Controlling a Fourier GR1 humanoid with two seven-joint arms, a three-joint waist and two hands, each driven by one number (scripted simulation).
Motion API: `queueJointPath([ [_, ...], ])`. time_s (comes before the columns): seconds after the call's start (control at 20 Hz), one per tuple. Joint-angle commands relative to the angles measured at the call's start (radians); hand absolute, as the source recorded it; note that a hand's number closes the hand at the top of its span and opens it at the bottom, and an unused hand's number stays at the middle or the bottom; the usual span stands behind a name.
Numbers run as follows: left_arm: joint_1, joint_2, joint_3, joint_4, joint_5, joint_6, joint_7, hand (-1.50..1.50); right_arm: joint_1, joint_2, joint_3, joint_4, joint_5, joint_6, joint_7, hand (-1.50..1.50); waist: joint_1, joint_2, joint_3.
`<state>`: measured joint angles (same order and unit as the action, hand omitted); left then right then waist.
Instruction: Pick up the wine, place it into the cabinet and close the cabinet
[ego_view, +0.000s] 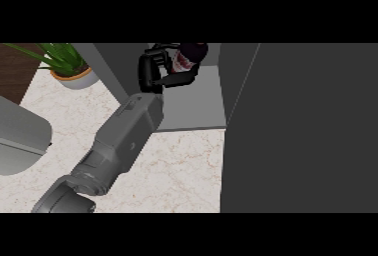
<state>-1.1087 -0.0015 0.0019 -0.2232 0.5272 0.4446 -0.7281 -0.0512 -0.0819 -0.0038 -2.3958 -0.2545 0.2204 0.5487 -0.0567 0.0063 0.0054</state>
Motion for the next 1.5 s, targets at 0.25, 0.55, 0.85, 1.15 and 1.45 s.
queueJointPath([
  [0.25,0.023,0.03,0.025,0.083,-0.016,0.004,-0.048,-1.5,0.014,0.025,0.062,-0.088,0.011,-0.029,0.035,-1.5,0.002,0.011,-0.006],
  [0.55,0.008,0.016,0.024,0.123,-0.038,0.061,-0.045,-1.5,0.0,0.013,0.029,-0.079,-0.029,-0.031,0.037,-1.5,-0.007,0.013,-0.006],
  [0.85,-0.003,0.016,0.007,0.148,-0.071,0.09,-0.033,-1.5,-0.034,0.006,0.038,-0.064,-0.015,-0.039,0.043,-1.5,-0.009,0.016,-0.006],
  [1.15,0.073,0.002,0.04,0.123,-0.052,0.084,-0.151,-1.5,-0.006,-0.003,0.035,-0.078,-0.038,-0.021,0.032,-1.5,-0.022,0.021,-0.007],
  [1.45,0.055,0.016,0.048,0.125,-0.057,0.042,-0.135,-1.5,-0.075,-0.021,-0.007,-0.042,-0.053,-0.042,0.06,-1.5,-0.011,0.019,-0.007],
])
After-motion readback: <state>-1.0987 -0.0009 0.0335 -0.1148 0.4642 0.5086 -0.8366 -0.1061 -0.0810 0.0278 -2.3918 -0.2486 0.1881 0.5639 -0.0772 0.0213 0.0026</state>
